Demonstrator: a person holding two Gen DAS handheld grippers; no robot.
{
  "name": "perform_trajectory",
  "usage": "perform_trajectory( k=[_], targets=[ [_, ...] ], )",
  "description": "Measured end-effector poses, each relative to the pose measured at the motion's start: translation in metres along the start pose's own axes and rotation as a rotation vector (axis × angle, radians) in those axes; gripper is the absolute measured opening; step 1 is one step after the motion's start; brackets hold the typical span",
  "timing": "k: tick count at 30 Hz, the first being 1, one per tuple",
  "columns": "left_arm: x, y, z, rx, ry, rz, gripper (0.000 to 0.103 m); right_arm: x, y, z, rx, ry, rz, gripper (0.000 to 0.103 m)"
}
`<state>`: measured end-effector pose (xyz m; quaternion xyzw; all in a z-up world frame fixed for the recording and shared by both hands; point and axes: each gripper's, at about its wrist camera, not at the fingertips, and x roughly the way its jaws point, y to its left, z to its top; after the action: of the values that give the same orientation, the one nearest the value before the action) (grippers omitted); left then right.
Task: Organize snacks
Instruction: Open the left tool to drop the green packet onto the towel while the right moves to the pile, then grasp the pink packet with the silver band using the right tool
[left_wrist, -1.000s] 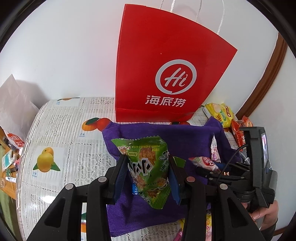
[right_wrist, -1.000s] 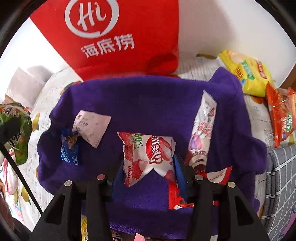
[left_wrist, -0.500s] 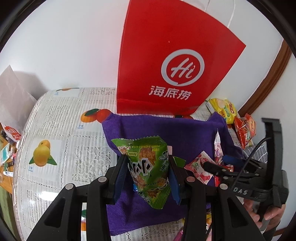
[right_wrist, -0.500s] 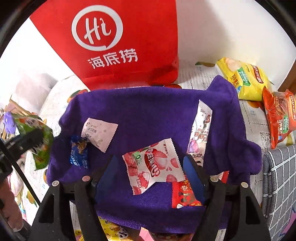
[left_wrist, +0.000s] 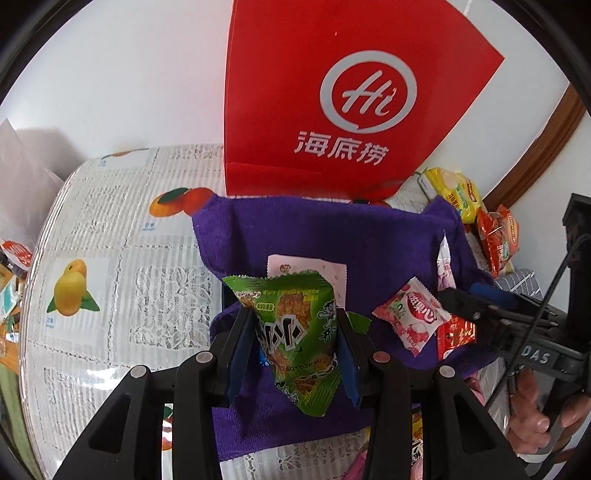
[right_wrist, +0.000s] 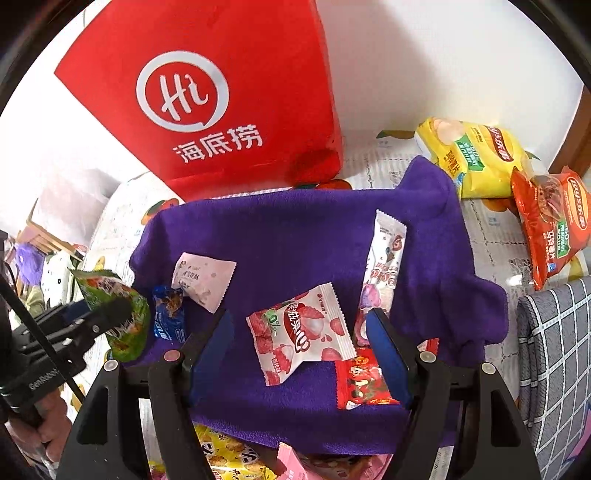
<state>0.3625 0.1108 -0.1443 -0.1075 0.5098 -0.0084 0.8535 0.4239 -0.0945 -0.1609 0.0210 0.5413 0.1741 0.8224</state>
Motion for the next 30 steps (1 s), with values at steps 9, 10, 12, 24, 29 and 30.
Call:
perform_trajectory(
  k=[9, 10, 12, 24, 29, 30],
  targets=[
    [0.004, -0.001, 0.002, -0.008, 0.023, 0.017, 0.054, -0.018, 0.001, 0.002, 0.002, -0.027, 0.033, 0.074],
    [0.003, -0.002, 0.002, -0.007, 0.022, 0.016, 0.054, -0.022, 0.002, 0.002, 0.0, -0.033, 0.034, 0.074],
    [0.0, -0.004, 0.002, -0.002, 0.02, 0.013, 0.054, -0.032, 0.003, -0.001, -0.005, -0.052, 0.033, 0.074],
    [-0.028, -0.019, 0.0, 0.033, -0.028, -0.011, 0.054, -0.053, -0.024, -0.087, 0.094, 0.003, -0.014, 0.074],
    [-0.042, -0.029, -0.002, 0.068, -0.053, -0.029, 0.058, -0.042, -0.028, -0.111, 0.164, 0.042, 0.011, 0.074],
    [-0.043, -0.031, -0.003, 0.073, -0.059, -0.029, 0.059, -0.038, -0.028, -0.114, 0.174, 0.047, 0.01, 0.074]
  ],
)
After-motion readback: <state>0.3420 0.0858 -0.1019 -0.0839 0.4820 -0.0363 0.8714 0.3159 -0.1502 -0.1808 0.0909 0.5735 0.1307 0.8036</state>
